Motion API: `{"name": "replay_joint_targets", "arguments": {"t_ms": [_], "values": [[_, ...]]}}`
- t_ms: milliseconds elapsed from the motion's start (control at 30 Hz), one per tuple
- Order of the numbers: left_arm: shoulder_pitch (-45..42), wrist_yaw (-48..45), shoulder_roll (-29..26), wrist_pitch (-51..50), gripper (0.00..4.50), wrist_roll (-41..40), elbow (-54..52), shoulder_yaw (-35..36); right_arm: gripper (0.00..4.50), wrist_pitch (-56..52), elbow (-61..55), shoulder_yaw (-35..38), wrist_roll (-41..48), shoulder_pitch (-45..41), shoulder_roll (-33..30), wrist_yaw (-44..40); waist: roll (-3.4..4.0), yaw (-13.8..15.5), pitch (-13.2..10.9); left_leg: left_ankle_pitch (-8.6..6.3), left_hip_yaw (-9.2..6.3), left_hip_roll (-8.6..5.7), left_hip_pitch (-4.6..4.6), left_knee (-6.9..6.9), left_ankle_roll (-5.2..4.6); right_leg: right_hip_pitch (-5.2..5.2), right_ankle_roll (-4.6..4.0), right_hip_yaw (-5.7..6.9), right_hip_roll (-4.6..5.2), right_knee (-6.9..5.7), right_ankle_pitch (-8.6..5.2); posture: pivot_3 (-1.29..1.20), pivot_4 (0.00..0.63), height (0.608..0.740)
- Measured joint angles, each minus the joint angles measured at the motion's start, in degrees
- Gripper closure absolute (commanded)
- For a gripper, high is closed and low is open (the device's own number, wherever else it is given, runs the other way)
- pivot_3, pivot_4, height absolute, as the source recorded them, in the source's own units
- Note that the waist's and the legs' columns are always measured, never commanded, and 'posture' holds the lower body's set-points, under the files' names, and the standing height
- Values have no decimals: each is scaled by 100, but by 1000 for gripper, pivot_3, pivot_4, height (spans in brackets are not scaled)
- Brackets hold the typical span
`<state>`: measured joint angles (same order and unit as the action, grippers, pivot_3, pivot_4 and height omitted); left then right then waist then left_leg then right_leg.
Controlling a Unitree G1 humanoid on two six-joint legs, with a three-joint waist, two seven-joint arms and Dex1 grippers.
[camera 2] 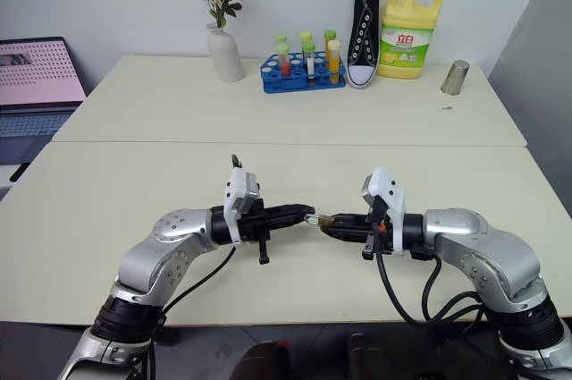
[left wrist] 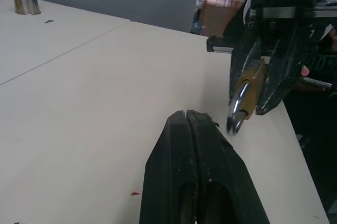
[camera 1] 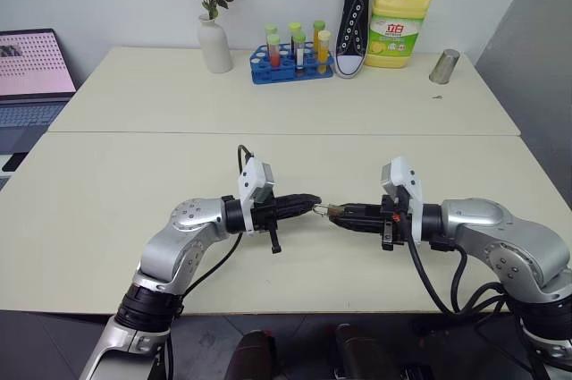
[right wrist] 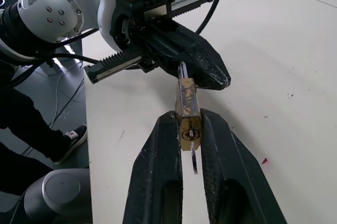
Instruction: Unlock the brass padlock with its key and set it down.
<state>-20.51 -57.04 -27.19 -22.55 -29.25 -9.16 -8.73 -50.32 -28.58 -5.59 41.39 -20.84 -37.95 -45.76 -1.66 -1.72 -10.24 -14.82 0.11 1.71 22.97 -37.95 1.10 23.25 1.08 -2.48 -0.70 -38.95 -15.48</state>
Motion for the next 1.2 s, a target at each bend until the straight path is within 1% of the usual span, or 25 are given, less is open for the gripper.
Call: {"name": "replay_joint_targets", "arguments": {"t_ms": [400, 600, 867, 1033, 1200], "values": [[65, -111, -4, -336, 4500, -108, -184, 2, 4340, 0, 0, 0, -40, 0, -1, -39, 0, 0, 0, 0, 0, 0, 0, 0, 0, 0, 0, 0, 0, 0, 0, 0, 150, 740], [172, -199, -103, -595, 4500, -272, -427, 10, 4340, 1, 1, 0, -123, 1, -3, -39, 0, 0, 0, 0, -1, 0, 0, 0, 0, 0, 0, 0, 0, 0, 0, 0, 150, 740], [225, -208, -201, -1076, 4500, -722, -717, 101, 4340, 4, 5, 0, -195, 12, -3, -41, 0, 1, 0, 0, 0, 0, 0, 0, 0, 0, 0, 0, 0, 0, 0, 0, 150, 740], [221, 29, -179, -1462, 4500, -1103, -753, 344, 4340, 46, 5, -4, -208, 23, -3, -44, 0, 0, 0, 0, -1, 0, 0, 0, 0, 0, 0, 0, 0, 0, 0, 0, 150, 740], [187, 157, -179, -1644, 4500, -1275, -862, 452, 4340, 99, 5, -20, -246, 69, -3, -51, 0, 0, 0, 0, -1, 0, -1, 0, 0, 0, 0, 0, 0, 0, 0, 0, 150, 740]]}}
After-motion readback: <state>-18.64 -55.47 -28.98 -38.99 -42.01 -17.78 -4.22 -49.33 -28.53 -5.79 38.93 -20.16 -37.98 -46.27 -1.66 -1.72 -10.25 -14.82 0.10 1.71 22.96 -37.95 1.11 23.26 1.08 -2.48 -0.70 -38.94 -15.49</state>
